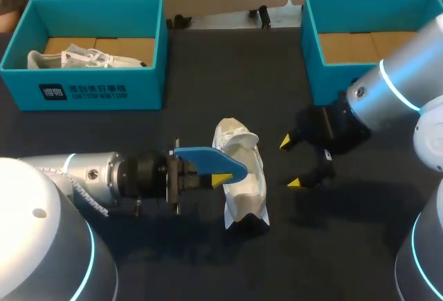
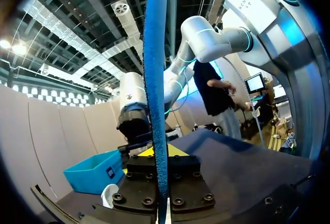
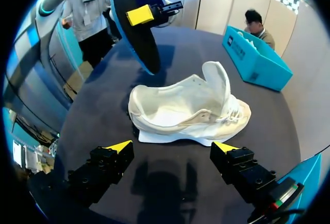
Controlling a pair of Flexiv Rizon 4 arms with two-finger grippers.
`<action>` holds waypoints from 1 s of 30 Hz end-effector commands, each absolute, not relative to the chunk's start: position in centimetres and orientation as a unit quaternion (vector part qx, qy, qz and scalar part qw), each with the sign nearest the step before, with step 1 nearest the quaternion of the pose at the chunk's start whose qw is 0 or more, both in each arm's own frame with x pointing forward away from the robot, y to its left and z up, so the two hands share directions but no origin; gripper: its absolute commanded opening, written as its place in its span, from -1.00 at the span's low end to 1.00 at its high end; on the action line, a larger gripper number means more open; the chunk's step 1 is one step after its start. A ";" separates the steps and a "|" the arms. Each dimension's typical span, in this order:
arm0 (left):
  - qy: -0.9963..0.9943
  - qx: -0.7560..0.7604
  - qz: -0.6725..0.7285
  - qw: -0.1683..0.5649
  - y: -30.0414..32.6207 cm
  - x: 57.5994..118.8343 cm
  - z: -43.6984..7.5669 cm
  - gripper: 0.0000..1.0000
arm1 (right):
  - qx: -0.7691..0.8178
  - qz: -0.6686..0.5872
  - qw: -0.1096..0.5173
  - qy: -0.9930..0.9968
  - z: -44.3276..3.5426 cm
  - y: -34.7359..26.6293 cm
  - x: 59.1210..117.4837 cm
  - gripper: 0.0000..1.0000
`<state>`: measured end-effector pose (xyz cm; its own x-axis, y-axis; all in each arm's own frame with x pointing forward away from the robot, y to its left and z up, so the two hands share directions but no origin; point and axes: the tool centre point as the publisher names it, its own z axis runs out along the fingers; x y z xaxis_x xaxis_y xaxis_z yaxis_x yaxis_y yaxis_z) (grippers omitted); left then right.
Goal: Take the shoe out of the shoebox, open the shoe tongue, remove and reinsert the insole, then place the shoe into the shoebox
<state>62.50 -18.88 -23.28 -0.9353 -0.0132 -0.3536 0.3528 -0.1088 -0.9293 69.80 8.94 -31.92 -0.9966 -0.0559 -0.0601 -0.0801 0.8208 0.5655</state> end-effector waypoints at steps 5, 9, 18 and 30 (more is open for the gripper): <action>0.656 0.128 -0.733 0.127 -19.0 62.3 -23.3 -1.00 | -0.035 0.294 0.020 0.955 -32.0 9.2 69.9 1.00; 0.656 0.128 -0.733 0.127 -19.0 62.3 -23.3 -1.00 | -0.035 0.294 0.020 0.955 -32.0 9.2 69.9 1.00; 0.654 0.125 -0.734 0.130 -19.2 62.5 -23.0 -1.00 | -0.065 0.276 0.052 0.958 -32.3 10.4 69.0 1.00; 0.658 0.129 -0.727 0.146 -20.9 63.9 -23.1 -1.00 | -0.102 0.256 0.091 0.957 -32.5 12.2 68.8 1.00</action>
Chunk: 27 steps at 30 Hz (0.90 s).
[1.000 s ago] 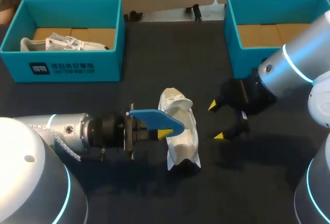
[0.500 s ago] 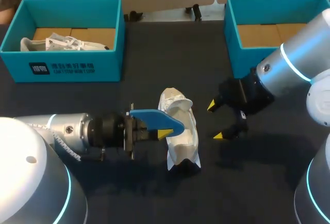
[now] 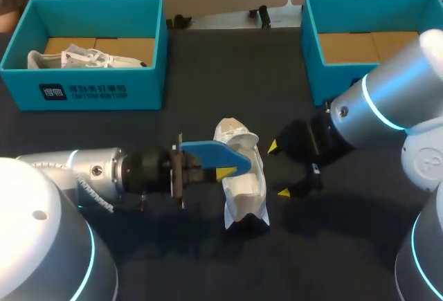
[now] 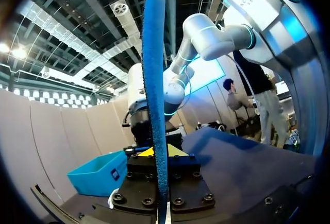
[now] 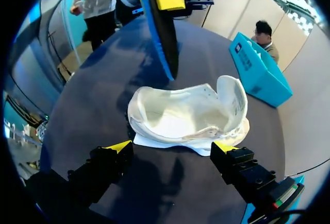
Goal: Take the shoe out of the shoebox, open the shoe tongue, remove and reinsert the insole, then place the shoe into the shoebox
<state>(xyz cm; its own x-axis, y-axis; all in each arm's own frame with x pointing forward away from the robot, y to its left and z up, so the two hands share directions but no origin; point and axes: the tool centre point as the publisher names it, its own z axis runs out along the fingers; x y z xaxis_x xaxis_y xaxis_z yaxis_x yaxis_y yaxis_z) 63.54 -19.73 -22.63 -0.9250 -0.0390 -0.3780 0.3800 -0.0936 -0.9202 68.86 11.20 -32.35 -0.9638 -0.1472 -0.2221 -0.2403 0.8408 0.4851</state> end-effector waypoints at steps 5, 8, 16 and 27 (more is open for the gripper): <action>0.662 0.133 -0.722 0.150 -21.1 63.8 -23.5 -1.00 | -0.108 0.253 0.094 0.957 -32.6 12.9 68.7 1.00; 0.662 0.133 -0.721 0.156 -21.2 63.8 -23.7 -1.00 | -0.107 0.251 0.095 0.957 -32.7 13.4 68.7 1.00; 0.660 0.132 -0.722 0.159 -21.4 64.1 -24.6 -1.00 | -0.101 0.238 0.092 0.962 -33.4 14.3 69.2 1.00; 0.661 0.132 -0.718 0.173 -21.8 65.6 -26.2 -1.00 | -0.094 0.235 0.094 0.963 -33.7 14.4 69.3 1.00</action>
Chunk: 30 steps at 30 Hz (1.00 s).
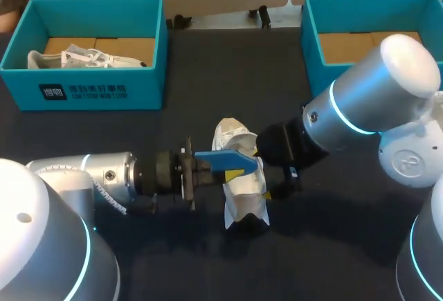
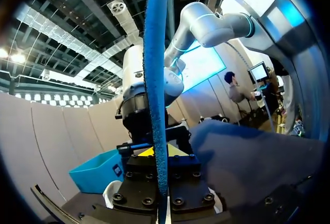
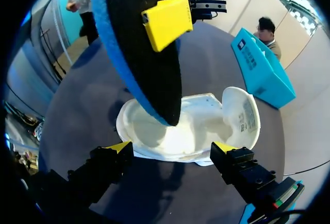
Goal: Take the shoe out of the shoebox, open the shoe tongue, remove and reinsert the insole, then place the shoe into the shoebox
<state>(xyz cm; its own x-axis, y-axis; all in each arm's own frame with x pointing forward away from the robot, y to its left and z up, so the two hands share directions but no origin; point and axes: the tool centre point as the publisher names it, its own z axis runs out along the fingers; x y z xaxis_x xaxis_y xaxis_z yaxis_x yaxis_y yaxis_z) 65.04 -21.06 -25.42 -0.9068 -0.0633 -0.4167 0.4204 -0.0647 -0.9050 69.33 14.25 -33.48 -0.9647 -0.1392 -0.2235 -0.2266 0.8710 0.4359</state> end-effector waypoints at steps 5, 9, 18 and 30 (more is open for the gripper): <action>0.659 0.132 -0.718 0.180 -22.0 66.0 -26.5 -1.00 | -0.094 0.235 0.094 0.963 -33.7 14.4 69.3 1.00; 0.658 0.130 -0.718 0.185 -22.0 66.3 -26.6 -1.00 | -0.094 0.235 0.094 0.963 -33.7 14.4 69.3 1.00; 0.663 0.130 -0.714 0.184 -21.7 66.5 -27.1 -1.00 | -0.080 0.247 0.097 0.961 -33.8 13.6 69.2 1.00; 0.673 0.138 -0.705 0.179 -22.3 66.6 -27.6 -1.00 | -0.067 0.244 0.092 0.963 -34.1 12.4 69.2 1.00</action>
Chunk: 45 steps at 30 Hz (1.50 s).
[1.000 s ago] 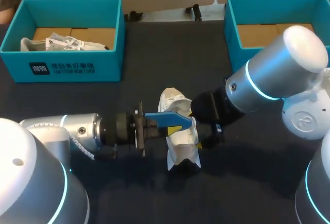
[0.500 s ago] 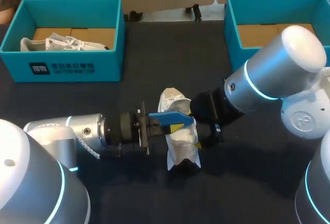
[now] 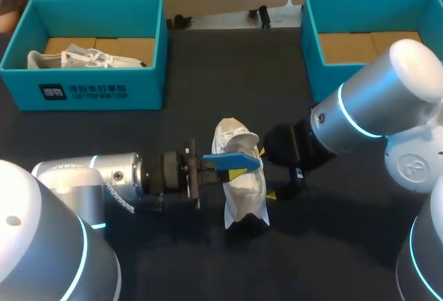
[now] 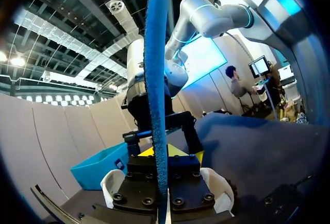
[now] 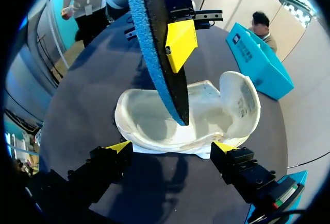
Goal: Take the shoe out of the shoebox, open the shoe tongue, remove and reinsert the insole, then place the shoe into the shoebox
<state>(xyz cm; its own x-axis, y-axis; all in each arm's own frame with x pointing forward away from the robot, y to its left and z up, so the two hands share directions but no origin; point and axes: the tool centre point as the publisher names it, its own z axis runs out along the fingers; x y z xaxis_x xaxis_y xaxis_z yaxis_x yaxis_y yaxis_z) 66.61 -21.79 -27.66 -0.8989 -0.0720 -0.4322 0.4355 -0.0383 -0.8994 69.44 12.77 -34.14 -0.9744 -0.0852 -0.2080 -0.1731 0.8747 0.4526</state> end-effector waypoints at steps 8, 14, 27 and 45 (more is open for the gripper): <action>0.674 0.152 -0.698 0.189 -22.9 66.8 -28.3 -1.00 | -0.067 0.244 0.092 0.963 -34.1 12.4 69.2 1.00; 0.678 0.155 -0.695 0.185 -23.2 66.8 -29.1 -1.00 | -0.067 0.244 0.092 0.963 -34.1 12.4 69.2 1.00; 0.689 0.163 -0.680 0.189 -23.8 67.4 -31.8 -1.00 | -0.067 0.244 0.092 0.963 -34.1 12.4 69.2 1.00; 0.715 0.172 -0.646 0.204 -23.5 69.4 -35.1 -1.00 | -0.067 0.244 0.092 0.963 -34.1 12.4 69.2 1.00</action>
<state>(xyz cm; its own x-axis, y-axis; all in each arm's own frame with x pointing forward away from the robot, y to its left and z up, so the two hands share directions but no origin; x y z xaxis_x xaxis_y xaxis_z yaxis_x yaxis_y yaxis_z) 69.19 -23.14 -34.67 -0.8567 -0.0197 -0.5155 0.5113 0.1010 -0.8535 69.30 12.47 -34.04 -0.9744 -0.0845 -0.2084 -0.1732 0.8730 0.4559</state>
